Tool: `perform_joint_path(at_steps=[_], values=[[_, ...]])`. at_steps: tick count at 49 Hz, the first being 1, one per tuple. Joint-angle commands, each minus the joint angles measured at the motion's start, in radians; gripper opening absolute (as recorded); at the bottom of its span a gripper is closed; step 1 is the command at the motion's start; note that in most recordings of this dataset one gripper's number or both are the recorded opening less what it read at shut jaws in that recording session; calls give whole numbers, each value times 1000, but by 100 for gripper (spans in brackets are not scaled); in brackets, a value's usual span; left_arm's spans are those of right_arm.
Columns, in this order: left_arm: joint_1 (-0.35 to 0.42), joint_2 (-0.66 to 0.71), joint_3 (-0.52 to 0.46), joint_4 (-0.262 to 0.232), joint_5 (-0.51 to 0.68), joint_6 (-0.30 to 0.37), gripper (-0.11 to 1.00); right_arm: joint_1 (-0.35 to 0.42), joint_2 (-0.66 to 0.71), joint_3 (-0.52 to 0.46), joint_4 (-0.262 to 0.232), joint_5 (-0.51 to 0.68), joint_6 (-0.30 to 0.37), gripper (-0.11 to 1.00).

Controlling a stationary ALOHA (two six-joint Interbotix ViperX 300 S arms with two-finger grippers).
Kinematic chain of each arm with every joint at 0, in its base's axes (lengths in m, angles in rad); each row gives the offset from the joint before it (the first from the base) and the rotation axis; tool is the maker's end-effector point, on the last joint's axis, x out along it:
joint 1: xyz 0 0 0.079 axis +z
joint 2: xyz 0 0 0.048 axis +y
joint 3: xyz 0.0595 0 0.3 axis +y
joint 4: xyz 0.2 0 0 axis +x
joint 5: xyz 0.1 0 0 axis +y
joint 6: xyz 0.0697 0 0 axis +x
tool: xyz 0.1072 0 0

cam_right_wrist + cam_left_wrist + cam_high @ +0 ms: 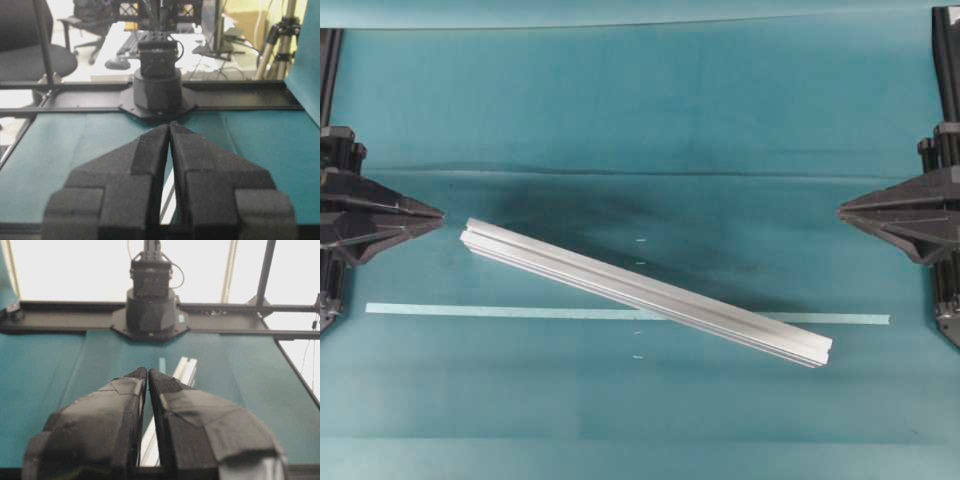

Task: Lift the metal rail with both hands.
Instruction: 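Move both grippers down onto the two ends of the silver rail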

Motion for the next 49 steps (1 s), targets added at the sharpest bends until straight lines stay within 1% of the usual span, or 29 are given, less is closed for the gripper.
perform_joint_path(at_steps=[1,3,4,7,9,11,15,19,24,33,37,43,49], values=[[3,8,-66,14,91,-29,14,12,2,-15,6,-12,12,14],[8,11,-94,14,163,-34,13,14,2,-25,31,-2,17,16],[12,12,-107,14,204,-35,9,15,0,-28,43,2,21,15],[23,18,-150,14,331,-34,0,15,2,-32,72,15,49,5],[34,21,-172,14,408,-29,-4,15,2,-35,87,31,71,2],[46,25,-193,17,477,-25,-6,15,3,-43,97,52,97,0],[77,38,-233,18,594,-9,-6,15,12,-67,100,120,156,-1],[97,57,-261,18,649,21,-6,15,34,-109,100,215,215,-1],[110,103,-293,18,703,69,-6,15,80,-175,100,385,288,-2],[141,245,-371,18,845,164,-6,23,195,-298,98,650,393,-2],[155,301,-400,18,888,213,-6,31,253,-342,100,730,417,-2],[169,383,-439,18,942,285,-6,58,354,-417,98,819,419,-2],[173,474,-491,18,997,337,-6,78,454,-477,100,891,419,-2]])
